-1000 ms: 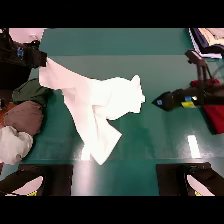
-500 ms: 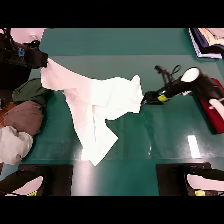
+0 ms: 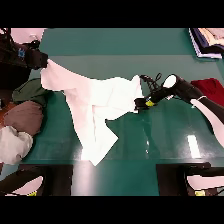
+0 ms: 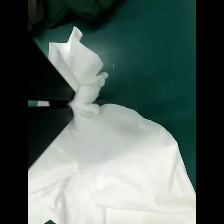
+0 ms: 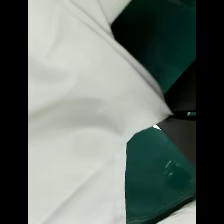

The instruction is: Fold the shirts.

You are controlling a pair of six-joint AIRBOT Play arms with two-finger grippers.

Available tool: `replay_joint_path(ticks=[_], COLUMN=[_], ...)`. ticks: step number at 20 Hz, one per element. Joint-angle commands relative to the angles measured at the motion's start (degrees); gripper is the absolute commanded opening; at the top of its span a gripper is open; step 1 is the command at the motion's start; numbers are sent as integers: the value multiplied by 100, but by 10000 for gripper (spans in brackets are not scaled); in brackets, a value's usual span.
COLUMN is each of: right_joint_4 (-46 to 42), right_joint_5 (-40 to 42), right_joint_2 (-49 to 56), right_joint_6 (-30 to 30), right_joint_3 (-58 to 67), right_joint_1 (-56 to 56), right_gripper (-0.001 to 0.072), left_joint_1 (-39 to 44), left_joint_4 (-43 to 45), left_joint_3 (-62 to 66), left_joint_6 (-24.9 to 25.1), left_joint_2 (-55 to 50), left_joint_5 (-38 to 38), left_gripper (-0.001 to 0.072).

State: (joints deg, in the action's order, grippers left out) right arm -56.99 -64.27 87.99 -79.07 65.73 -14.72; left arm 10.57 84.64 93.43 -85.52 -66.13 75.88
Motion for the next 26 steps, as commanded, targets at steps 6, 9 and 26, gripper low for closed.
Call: replay_joint_path(ticks=[6, 9, 26], right_joint_4=[149, 149, 197], right_joint_5=[-308, -94, -1300], right_joint_2=[-2074, -2833, -3700], right_joint_6=[7, 7, -863], right_joint_3=[1609, 3158, 4238], right_joint_1=[754, 1292, 4439], right_gripper=[14, 12, 11], left_joint_1=[-2, -2, -2], left_joint_4=[358, 238, -402], left_joint_3=[2304, 3071, 1888], left_joint_6=[-2, 0, 0], left_joint_2=[33, 413, 1471], left_joint_5=[-129, -529, -1272], left_gripper=[24, 24, 23])
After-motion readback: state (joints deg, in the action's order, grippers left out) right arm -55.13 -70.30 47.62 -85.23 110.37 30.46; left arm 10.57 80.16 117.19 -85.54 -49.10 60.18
